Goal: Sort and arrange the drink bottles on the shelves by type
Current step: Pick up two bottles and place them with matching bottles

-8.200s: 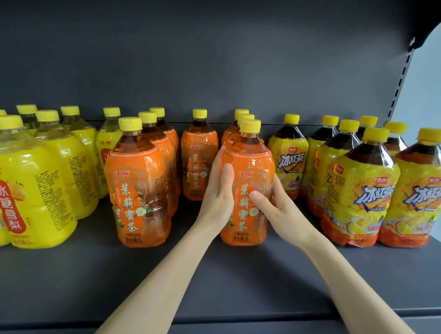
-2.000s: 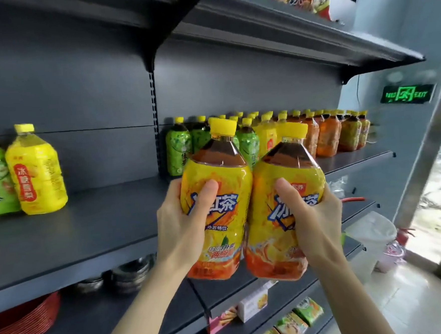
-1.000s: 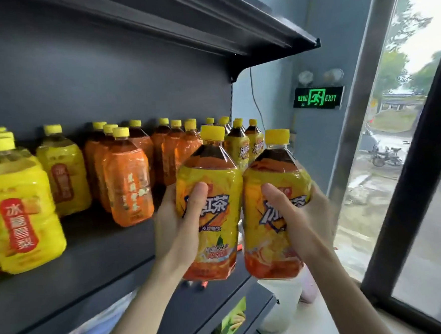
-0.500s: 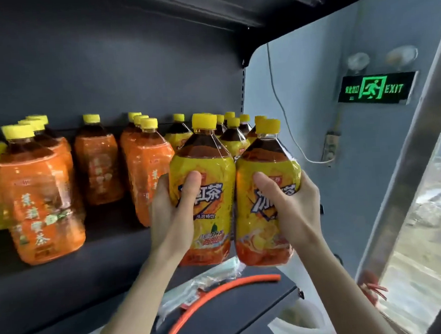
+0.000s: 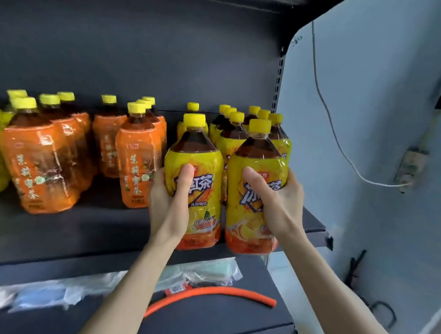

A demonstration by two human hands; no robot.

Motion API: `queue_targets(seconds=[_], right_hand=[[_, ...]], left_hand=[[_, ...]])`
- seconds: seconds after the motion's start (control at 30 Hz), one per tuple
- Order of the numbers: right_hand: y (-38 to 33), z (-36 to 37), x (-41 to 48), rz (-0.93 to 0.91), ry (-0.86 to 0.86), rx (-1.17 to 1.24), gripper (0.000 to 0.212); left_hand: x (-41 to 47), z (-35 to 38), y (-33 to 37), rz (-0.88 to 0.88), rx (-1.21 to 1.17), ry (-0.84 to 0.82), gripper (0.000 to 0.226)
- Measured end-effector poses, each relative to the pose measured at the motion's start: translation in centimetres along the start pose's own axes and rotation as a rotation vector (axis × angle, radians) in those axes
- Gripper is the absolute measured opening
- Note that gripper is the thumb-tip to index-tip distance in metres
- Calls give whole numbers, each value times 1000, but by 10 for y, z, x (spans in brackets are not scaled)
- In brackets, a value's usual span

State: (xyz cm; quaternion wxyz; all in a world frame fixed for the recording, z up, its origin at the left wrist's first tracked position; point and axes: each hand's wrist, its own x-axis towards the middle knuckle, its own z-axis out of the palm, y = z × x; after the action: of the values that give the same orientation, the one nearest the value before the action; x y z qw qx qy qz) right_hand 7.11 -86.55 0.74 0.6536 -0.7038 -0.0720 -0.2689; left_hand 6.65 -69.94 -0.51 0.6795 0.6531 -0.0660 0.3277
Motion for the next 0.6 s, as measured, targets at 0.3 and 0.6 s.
queue_targets(seconds=[0.3, 0.6], right_hand=[[15, -6, 26, -6, -105, 71, 66], [35, 13, 47, -37, -87, 78, 71]], left_hand=[[-8, 11, -5, 10, 142, 119, 23], [32, 12, -29, -96, 166, -38, 44]])
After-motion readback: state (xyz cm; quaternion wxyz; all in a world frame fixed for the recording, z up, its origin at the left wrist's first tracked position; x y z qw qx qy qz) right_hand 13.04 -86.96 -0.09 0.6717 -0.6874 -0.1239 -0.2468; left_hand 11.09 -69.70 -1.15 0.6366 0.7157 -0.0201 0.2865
